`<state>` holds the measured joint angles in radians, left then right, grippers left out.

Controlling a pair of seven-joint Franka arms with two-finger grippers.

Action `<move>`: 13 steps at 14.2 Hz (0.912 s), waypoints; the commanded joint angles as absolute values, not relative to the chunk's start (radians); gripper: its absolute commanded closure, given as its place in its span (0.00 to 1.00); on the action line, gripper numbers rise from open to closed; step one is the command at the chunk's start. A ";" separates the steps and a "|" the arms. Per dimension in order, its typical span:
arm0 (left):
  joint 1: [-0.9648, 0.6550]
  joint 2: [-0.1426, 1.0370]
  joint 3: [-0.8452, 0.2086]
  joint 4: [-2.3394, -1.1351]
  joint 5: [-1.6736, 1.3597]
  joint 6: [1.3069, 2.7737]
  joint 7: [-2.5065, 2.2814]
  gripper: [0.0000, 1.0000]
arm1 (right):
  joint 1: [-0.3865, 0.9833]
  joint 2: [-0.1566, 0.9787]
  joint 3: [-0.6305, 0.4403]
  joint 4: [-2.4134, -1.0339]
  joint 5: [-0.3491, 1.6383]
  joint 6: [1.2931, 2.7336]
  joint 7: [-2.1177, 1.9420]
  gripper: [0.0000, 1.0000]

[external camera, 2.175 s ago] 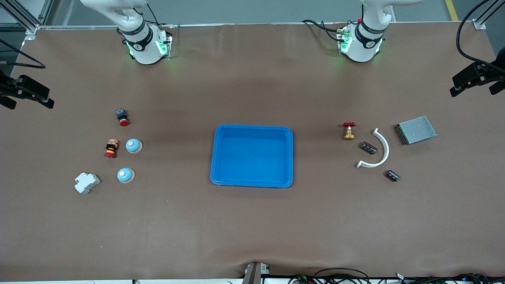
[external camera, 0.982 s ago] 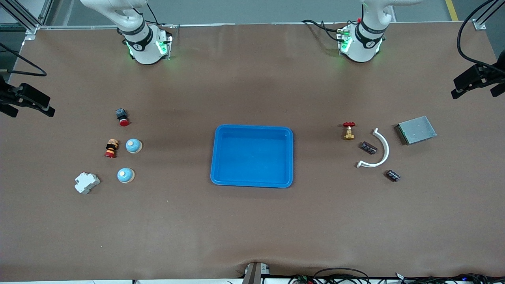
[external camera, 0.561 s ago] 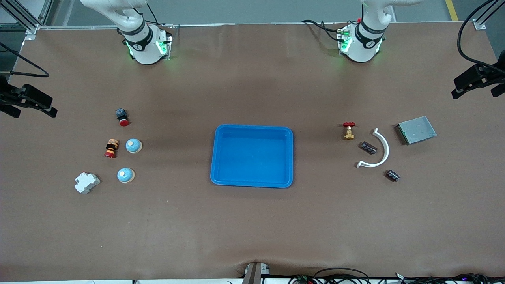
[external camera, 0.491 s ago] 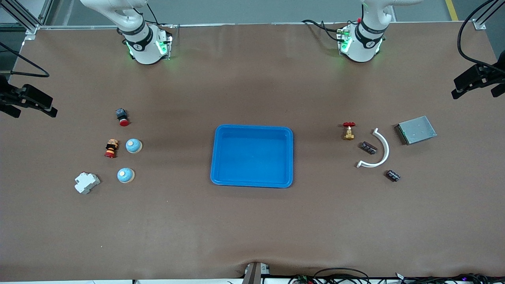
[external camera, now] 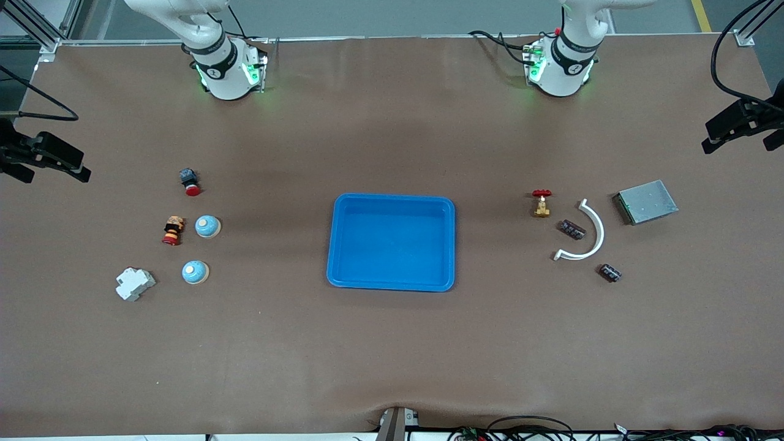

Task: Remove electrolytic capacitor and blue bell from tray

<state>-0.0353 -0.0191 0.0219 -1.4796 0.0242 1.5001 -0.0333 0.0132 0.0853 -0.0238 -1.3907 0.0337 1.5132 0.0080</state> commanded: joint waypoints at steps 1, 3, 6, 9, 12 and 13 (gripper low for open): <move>-0.031 -0.028 0.018 -1.476 0.021 1.494 -0.017 0.00 | 0.023 0.078 -0.031 -1.401 0.026 1.516 0.011 0.00; -0.031 -0.028 0.018 -1.476 0.021 1.494 -0.015 0.00 | 0.023 0.077 -0.031 -1.401 0.021 1.514 0.008 0.00; -0.031 -0.028 0.018 -1.476 0.020 1.494 -0.015 0.00 | 0.023 0.077 -0.031 -1.401 0.015 1.513 0.006 0.00; -0.029 -0.028 0.018 -1.476 0.020 1.494 -0.014 0.00 | 0.023 0.077 -0.031 -1.401 0.015 1.511 0.008 0.00; -0.029 -0.028 0.018 -1.476 0.015 1.494 -0.014 0.00 | 0.023 0.077 -0.031 -1.401 0.015 1.509 0.006 0.00; -0.029 -0.028 0.018 -1.476 0.014 1.494 -0.014 0.00 | 0.023 0.077 -0.031 -1.402 0.015 1.509 0.008 0.00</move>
